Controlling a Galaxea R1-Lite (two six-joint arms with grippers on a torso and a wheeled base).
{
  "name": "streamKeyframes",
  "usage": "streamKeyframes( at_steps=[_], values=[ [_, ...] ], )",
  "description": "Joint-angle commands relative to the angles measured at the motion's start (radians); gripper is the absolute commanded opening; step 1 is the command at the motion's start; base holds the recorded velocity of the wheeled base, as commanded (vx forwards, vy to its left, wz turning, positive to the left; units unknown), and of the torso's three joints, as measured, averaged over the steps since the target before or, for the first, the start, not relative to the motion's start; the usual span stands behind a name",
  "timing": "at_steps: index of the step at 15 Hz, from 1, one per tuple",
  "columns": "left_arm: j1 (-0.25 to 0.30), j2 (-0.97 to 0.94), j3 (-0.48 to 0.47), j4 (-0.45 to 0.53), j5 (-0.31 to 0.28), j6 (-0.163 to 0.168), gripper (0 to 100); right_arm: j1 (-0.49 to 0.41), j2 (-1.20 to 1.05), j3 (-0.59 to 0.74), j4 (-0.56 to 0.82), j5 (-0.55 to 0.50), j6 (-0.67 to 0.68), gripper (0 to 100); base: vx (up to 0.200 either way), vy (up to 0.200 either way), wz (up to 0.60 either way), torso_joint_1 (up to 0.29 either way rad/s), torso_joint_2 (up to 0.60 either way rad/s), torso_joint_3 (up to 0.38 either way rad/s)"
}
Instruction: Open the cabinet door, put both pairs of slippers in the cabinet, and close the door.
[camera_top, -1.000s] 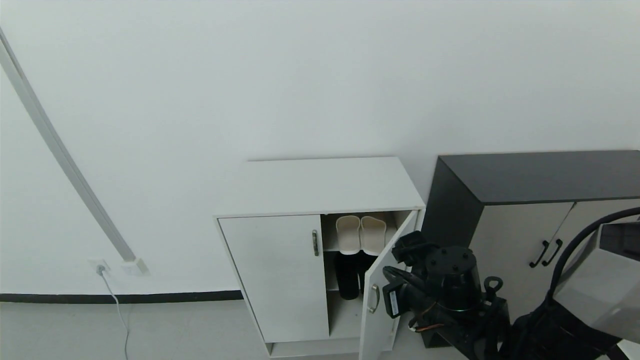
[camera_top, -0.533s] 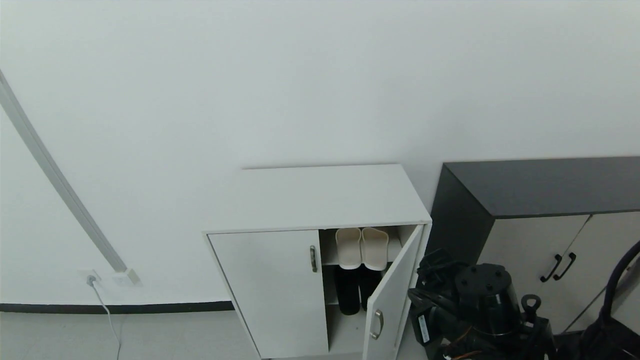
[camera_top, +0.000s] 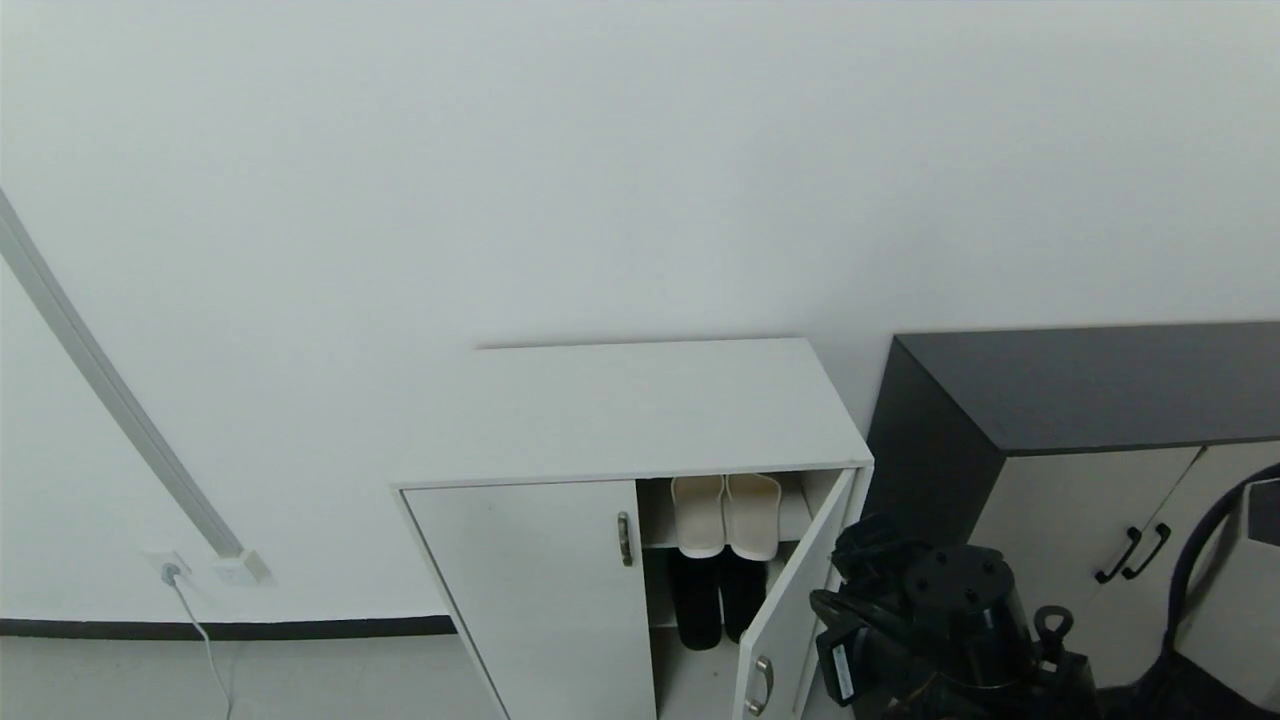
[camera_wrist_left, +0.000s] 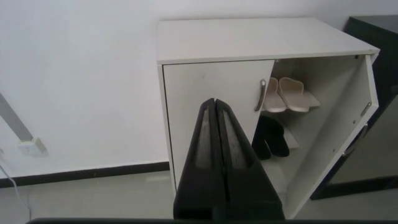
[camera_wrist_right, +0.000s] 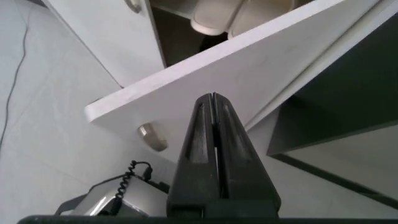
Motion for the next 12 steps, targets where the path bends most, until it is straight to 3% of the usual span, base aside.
streamKeyframes(
  at_steps=[1,12],
  values=[
    [0.001,0.002,0.0,0.001,0.0,0.0,0,-0.002,0.083,-0.037,-0.018,0.001,0.006,0,0.0,0.0,0.0,0.0,0.0,0.0],
    [0.001,0.002,0.0,0.0,0.002,-0.002,0,-0.082,0.272,-0.301,-0.037,0.001,0.004,0,0.0,0.0,0.0,0.0,0.0,0.0]
  ],
)
